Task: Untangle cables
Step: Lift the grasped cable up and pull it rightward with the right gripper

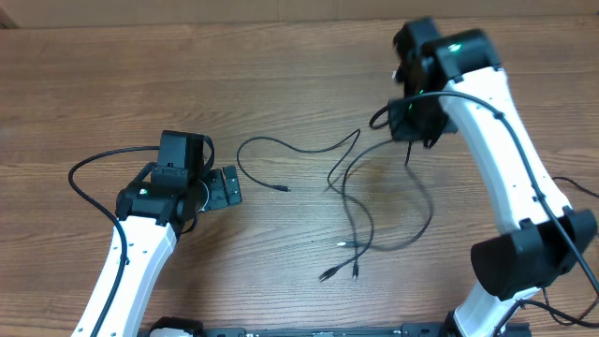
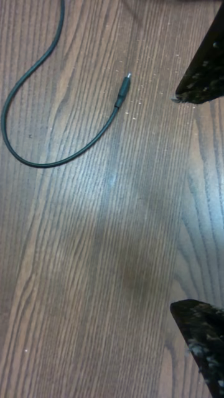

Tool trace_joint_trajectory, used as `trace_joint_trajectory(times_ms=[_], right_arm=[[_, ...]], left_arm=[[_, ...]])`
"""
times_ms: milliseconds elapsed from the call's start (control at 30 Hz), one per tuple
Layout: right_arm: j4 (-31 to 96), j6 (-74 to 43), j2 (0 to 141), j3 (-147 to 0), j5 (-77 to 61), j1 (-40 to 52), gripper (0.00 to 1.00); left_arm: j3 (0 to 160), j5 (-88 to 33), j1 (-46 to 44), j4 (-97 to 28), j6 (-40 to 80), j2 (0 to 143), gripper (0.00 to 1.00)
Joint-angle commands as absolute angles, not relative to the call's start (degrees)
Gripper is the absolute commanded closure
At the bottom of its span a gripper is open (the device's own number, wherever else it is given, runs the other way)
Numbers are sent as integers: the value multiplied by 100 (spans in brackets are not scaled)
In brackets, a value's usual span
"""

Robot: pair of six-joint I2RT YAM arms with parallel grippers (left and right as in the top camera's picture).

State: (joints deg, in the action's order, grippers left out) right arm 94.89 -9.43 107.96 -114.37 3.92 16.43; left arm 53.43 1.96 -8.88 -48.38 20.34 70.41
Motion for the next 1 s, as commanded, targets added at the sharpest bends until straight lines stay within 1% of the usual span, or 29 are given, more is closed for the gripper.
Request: trace_joint_trajectory(times_ms=[0, 200, 233, 533, 700, 833, 867, 967], right_arm=[[9588, -1249, 10737, -12488, 635, 1643, 96], [9618, -1245, 10737, -14204, 617, 1653, 96], [9616, -1247, 10737, -14689, 615, 1653, 96], [9581, -1240, 10737, -16619, 493, 1653, 96], [9564, -1223, 10737, -17030, 934, 1649, 96], [9483, -1223, 10739, -17021, 1881, 1629, 96], [9338, -1223, 10739, -16984, 2458, 1629, 96], [9111, -1221, 10739, -16940, 2921, 1586, 96]], left_arm=[[5448, 167, -864, -4838, 1883, 7050, 0], [5450, 167, -864, -4838, 1883, 7050, 0], [5450, 167, -864, -4838, 1883, 7050, 0], [5450, 167, -864, -4838, 1883, 7050, 0], [5450, 167, -864, -4840, 1883, 7050, 0], [5448, 167, -864, -4838, 1883, 7050, 0], [5450, 167, -864, -4838, 1883, 7050, 1], [5448, 167, -864, -4838, 1883, 7050, 1]])
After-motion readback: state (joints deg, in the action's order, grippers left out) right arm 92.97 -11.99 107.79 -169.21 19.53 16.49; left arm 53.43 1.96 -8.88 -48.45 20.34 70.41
